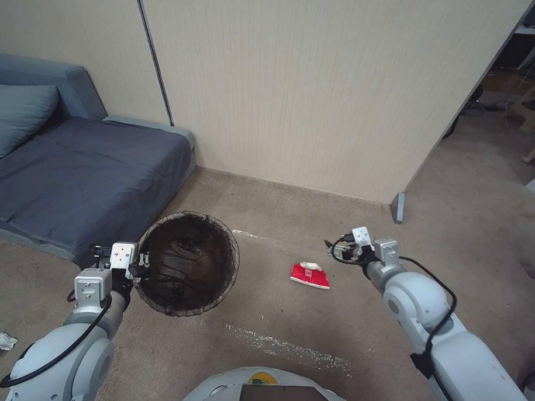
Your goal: Pick up the trash bin, then pick up the garbage from the floor and place it into the trash bin.
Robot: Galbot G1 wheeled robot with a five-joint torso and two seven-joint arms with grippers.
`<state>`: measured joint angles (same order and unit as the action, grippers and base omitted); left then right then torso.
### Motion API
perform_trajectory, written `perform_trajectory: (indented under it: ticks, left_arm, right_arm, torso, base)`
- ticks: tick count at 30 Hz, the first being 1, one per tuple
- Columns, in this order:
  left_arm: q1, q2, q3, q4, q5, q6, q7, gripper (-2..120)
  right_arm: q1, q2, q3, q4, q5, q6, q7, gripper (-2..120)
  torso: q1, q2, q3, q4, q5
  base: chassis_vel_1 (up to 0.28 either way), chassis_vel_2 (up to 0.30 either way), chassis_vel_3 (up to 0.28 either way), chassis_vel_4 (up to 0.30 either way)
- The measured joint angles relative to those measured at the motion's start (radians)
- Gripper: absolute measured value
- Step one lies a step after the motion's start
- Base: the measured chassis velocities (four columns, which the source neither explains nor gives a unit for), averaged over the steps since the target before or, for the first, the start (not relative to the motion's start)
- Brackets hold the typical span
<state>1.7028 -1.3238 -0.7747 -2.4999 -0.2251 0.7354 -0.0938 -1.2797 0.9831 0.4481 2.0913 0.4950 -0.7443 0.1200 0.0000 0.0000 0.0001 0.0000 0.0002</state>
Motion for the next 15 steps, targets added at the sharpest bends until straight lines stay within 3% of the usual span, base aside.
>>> perform_trajectory:
  ticks: [15]
  left_arm:
    - [0.008,-0.003,-0.006,0.000,0.011,0.000,0.000,4]
  right_arm:
    - [0.153,-0.003,-0.220,-0.219,-0.053,0.005,-0.014,100]
  torso:
    - [0.000,0.000,0.000,0.0001,-0.0001]
  base:
    - [0.000,0.000,0.000,0.000]
